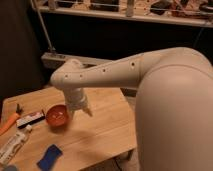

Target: Wipe the white sponge on the table

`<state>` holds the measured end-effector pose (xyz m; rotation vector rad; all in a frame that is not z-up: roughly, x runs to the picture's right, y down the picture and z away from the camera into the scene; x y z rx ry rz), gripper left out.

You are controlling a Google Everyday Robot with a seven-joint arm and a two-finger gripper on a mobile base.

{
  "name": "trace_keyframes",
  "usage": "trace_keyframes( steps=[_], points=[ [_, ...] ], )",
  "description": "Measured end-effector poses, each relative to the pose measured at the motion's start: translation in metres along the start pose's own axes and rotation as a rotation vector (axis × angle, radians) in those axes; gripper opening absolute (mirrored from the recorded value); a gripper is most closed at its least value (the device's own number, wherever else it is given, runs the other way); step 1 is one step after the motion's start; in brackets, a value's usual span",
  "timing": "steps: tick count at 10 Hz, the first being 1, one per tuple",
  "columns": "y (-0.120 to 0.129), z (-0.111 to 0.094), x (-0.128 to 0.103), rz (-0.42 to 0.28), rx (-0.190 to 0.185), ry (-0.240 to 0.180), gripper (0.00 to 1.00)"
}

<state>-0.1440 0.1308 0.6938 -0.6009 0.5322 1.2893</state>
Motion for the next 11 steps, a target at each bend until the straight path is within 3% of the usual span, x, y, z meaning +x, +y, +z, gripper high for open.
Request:
trace_keyframes(
  steps=[2, 5, 6, 8, 11],
  points=[
    [0.045, 0.009, 0.02, -0.097, -0.014, 0.038, 0.65],
    [0.086, 0.019, 0.044, -0.223, -0.03, 0.078, 0.65],
    [0.1, 0.023, 0.052, -0.269, -0.052, 0.09, 0.65],
    [0.114, 0.032, 0.065, -0.359, -0.055, 0.114, 0.65],
    [0.114, 0.032, 0.066, -0.365, -0.051, 0.115, 0.65]
  ],
)
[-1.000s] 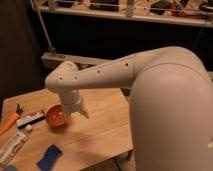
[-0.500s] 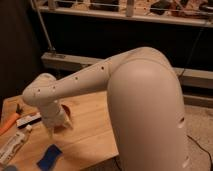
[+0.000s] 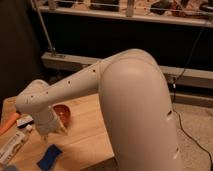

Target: Wipe the white sponge on the table

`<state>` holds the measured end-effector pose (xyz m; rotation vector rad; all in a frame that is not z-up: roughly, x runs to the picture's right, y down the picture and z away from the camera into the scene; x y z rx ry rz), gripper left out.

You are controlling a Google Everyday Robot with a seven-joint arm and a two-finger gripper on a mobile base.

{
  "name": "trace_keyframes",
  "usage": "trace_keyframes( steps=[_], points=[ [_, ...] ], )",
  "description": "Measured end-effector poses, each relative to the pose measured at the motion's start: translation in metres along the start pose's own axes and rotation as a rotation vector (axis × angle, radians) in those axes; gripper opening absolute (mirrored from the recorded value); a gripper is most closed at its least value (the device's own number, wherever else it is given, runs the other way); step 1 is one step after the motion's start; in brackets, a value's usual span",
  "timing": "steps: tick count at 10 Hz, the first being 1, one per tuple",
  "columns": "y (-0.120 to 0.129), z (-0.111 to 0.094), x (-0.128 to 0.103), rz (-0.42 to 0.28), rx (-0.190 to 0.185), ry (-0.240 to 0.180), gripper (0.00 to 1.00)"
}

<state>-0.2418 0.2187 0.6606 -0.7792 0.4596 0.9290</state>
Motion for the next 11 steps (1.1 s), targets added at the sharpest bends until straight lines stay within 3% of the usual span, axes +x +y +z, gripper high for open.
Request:
trace_keyframes(
  steps=[8, 9, 11],
  points=[
    [0.001, 0.001, -0.001, -0.02, 0.009, -0.001, 0.65],
    [0.004, 0.003, -0.002, -0.062, 0.02, -0.007, 0.65],
    [0.021, 0.005, -0.003, -0.259, 0.044, -0.035, 0.65]
  ],
)
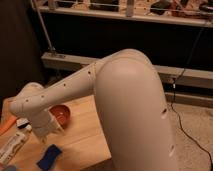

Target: Wipe the white sponge on the table

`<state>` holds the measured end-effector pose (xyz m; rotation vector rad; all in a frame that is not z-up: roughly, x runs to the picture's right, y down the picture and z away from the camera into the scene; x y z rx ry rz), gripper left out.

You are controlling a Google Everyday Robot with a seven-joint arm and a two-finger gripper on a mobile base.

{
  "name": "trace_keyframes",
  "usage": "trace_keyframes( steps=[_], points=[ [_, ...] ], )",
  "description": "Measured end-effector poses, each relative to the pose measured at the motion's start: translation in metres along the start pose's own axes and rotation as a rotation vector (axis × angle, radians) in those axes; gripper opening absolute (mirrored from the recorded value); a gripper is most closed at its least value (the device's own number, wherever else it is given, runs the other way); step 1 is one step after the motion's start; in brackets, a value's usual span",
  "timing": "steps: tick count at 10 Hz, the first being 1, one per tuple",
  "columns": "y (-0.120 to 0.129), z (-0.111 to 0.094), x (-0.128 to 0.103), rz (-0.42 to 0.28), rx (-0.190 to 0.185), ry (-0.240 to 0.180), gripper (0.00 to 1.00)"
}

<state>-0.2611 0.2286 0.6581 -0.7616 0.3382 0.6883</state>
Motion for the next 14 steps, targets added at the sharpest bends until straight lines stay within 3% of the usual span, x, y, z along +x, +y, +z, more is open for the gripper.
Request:
trace_keyframes(
  steps=[2, 3, 4, 6, 9, 11, 12, 14],
  points=[
    [0.016, 0.0, -0.003, -0.182, 0.004, -0.024, 0.65],
    [0.031, 0.001, -0.003, -0.311, -0.011, -0.036, 0.65],
    [0.04, 0.002, -0.002, -0.382, -0.027, -0.042, 0.65],
    [0.07, 0.004, 0.0, -0.584, -0.099, -0.069, 0.65],
    [0.083, 0.004, 0.001, -0.666, -0.128, -0.086, 0.65],
    [0.084, 0.004, -0.001, -0.723, -0.115, -0.097, 0.65],
    [0.086, 0.004, -0.002, -0.777, -0.108, -0.106, 0.65],
    [0.095, 0.001, -0.003, -0.965, -0.11, -0.131, 0.65]
  ],
)
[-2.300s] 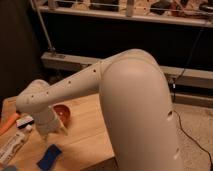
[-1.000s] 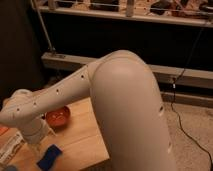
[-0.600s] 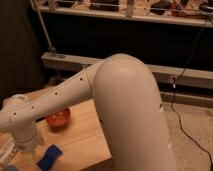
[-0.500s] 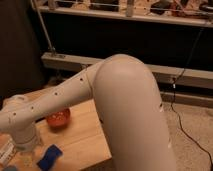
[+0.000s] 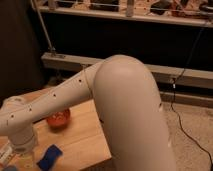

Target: Wipe the white sponge on the table

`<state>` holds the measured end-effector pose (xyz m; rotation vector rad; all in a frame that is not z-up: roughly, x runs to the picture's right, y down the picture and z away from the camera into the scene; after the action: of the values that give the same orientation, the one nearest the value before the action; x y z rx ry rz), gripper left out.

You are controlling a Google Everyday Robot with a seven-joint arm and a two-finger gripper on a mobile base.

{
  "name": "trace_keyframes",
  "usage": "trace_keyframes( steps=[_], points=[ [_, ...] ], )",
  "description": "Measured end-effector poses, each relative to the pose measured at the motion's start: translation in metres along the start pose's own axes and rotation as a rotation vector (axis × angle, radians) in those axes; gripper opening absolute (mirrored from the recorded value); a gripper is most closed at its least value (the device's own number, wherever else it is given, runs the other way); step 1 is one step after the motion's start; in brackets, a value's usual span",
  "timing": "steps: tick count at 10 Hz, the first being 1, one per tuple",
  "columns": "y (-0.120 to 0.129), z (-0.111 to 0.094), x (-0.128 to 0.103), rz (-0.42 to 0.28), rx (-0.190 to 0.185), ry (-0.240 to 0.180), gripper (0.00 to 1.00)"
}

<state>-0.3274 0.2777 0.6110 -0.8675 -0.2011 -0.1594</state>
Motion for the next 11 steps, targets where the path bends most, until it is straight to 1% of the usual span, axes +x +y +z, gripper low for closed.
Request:
trace_keyframes(
  steps=[1, 2, 3, 5, 7, 9, 10, 11],
  points=[
    [0.001, -0.001, -0.004, -0.08, 0.001, -0.009, 0.65],
    [0.001, -0.004, -0.008, -0.199, 0.012, -0.024, 0.65],
    [0.001, -0.006, -0.011, -0.278, 0.021, -0.04, 0.65],
    [0.002, -0.012, -0.013, -0.472, 0.039, -0.082, 0.65],
    [0.003, -0.016, -0.015, -0.594, 0.055, -0.107, 0.65],
    [0.002, -0.017, -0.016, -0.639, 0.064, -0.112, 0.65],
    [0.001, -0.016, -0.015, -0.676, 0.077, -0.089, 0.65],
    [0.001, -0.013, -0.013, -0.73, 0.085, -0.052, 0.65]
  ],
)
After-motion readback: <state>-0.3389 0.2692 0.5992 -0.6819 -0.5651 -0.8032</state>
